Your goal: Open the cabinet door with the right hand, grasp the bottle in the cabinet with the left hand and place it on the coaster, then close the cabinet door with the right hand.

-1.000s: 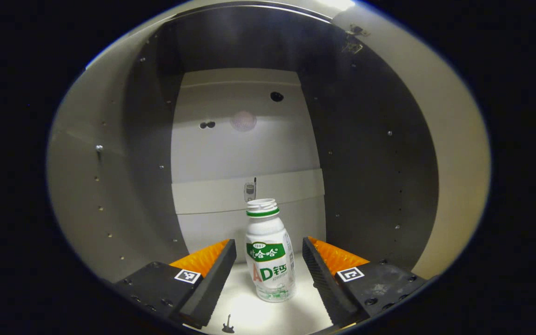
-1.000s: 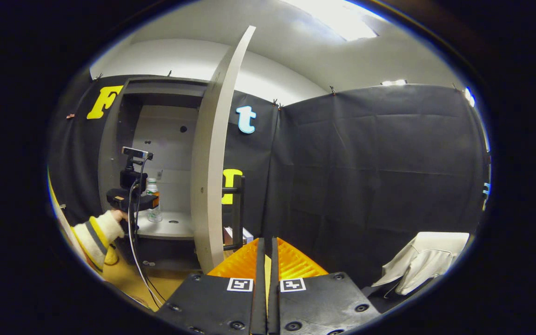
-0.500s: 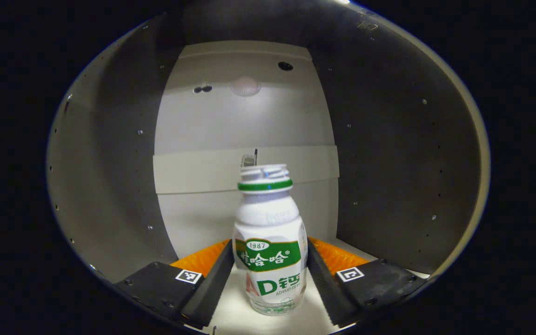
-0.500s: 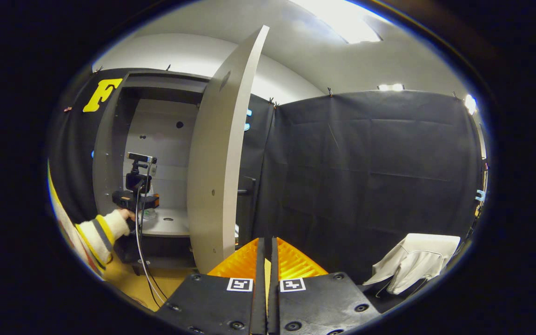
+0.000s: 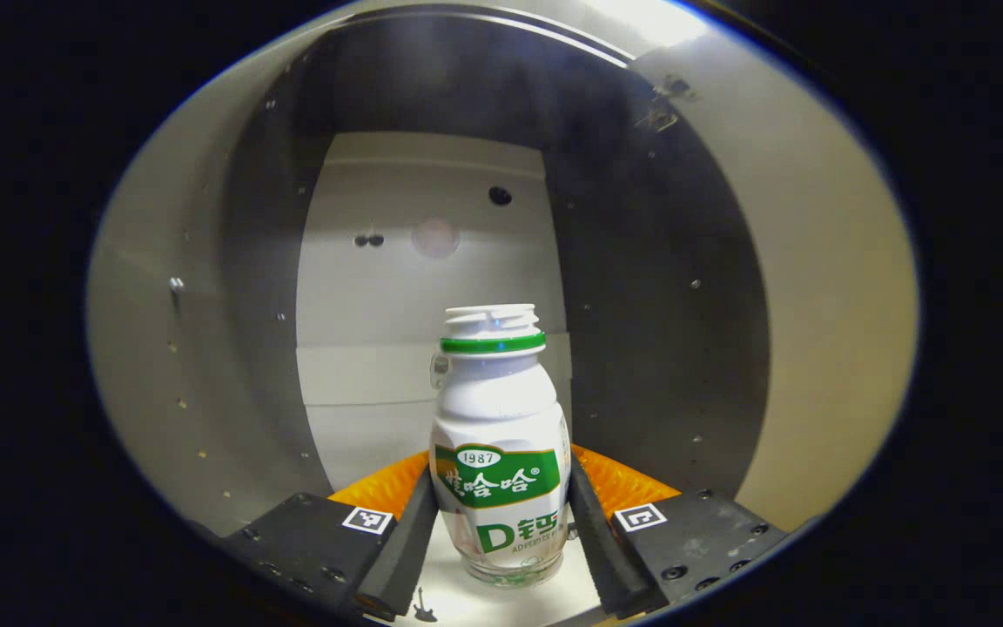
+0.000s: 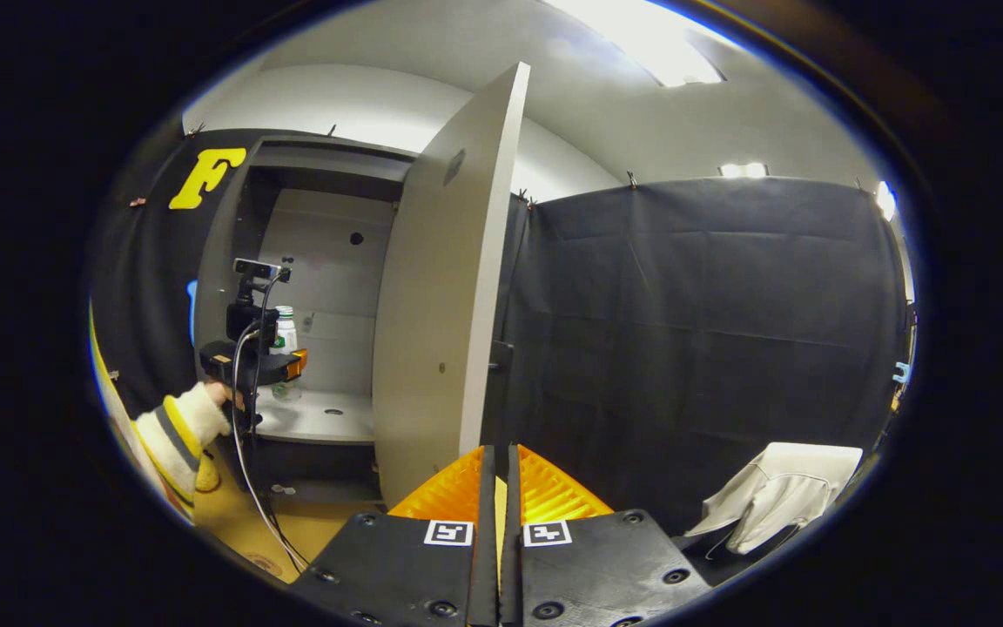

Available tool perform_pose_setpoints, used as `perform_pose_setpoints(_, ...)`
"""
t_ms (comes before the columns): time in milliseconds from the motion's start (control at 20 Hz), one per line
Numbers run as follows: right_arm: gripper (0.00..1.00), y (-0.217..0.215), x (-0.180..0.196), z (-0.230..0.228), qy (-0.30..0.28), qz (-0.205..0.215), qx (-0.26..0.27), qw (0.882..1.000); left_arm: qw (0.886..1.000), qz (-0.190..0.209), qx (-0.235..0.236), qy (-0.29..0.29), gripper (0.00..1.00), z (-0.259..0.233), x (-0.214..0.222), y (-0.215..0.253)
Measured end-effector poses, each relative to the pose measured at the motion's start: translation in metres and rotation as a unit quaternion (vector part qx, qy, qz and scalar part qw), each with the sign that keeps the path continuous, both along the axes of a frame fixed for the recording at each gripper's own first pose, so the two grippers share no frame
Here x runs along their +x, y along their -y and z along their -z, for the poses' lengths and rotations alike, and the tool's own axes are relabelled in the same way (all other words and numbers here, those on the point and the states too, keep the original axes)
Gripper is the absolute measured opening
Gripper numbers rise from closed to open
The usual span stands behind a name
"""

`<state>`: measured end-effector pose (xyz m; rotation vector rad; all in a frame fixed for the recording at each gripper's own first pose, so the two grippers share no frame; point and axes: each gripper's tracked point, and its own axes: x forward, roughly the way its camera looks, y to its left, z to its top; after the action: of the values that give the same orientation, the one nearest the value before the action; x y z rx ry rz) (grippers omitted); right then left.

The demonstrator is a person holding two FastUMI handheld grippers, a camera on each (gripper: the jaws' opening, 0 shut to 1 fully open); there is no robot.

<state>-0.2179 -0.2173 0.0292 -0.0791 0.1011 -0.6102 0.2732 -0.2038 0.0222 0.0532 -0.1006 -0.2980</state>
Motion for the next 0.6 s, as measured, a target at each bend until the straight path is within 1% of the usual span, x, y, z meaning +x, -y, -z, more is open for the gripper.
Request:
perform_pose_setpoints(100,0.06,-0.005,0.007,0.004,-0.007,-0.017,0.002,1.0,1.0,-0.008,0.006,0.023,0.79,-0.013,-0.029,-0.009)
perform_pose_setpoints(150,0.06,-0.011,0.009,0.007,-0.009,-0.033,0.007,0.999,1.0,-0.012,0.006,0.028,0.79,-0.016,-0.044,-0.015)
perform_pose_setpoints(250,0.07,-0.03,0.015,0.008,-0.005,-0.081,0.008,0.997,1.0,-0.011,0.001,0.022,0.79,-0.016,-0.076,-0.026)
perform_pose_setpoints(350,0.07,-0.042,0.02,0.011,-0.006,-0.138,-0.008,0.99,1.0,-0.025,-0.004,0.008,0.79,-0.012,-0.107,-0.044)
perform_pose_setpoints(450,0.06,-0.052,0.025,0.017,-0.004,-0.203,-0.004,0.979,0.998,-0.066,0.006,-0.01,0.79,-0.003,-0.142,-0.072)
perform_pose_setpoints(550,0.07,-0.068,0.026,0.023,-0.002,-0.268,0.009,0.963,0.994,-0.111,0.006,-0.014,0.78,0.002,-0.179,-0.097)
perform_pose_setpoints(600,0.06,-0.073,0.025,0.025,-0.002,-0.294,0.01,0.956,0.991,-0.13,0.002,-0.022,0.78,0.007,-0.199,-0.106)
